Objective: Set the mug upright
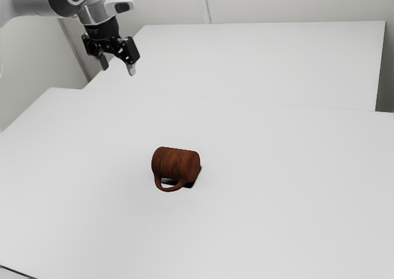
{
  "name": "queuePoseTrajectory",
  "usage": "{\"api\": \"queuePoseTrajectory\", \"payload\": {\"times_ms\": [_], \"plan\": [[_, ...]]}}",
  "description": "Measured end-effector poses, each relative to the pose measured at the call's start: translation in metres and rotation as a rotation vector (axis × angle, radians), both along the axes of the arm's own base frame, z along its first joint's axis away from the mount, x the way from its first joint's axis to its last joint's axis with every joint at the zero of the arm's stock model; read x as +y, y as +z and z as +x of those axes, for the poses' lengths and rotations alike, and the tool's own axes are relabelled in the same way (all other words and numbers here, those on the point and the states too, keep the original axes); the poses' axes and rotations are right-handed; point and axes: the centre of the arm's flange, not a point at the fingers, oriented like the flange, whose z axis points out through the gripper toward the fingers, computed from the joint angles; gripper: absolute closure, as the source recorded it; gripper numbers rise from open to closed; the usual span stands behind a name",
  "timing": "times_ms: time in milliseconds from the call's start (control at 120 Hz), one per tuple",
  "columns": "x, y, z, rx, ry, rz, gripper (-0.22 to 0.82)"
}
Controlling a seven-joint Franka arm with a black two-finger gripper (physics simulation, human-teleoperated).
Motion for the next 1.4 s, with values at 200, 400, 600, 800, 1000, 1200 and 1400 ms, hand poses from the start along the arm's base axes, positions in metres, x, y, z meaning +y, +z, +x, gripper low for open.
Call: {"api": "queuePoseTrajectory", "payload": {"times_ms": [200, 400, 600, 800, 1000, 1200, 1400], "plan": [[0.016, -0.002, 0.000, 0.007, 0.064, -0.004, 0.00], [0.028, -0.007, -0.003, 0.014, 0.111, -0.007, 0.00], [0.024, -0.051, -0.007, 0.048, 0.126, -0.044, 0.00], [0.020, -0.111, -0.009, 0.118, 0.178, -0.181, 0.00], [0.043, -0.154, -0.012, 0.122, 0.210, -0.335, 0.00], [0.121, -0.200, -0.012, 0.072, 0.260, -0.463, 0.00], [0.164, -0.246, -0.012, 0.041, 0.212, -0.577, 0.00]]}}
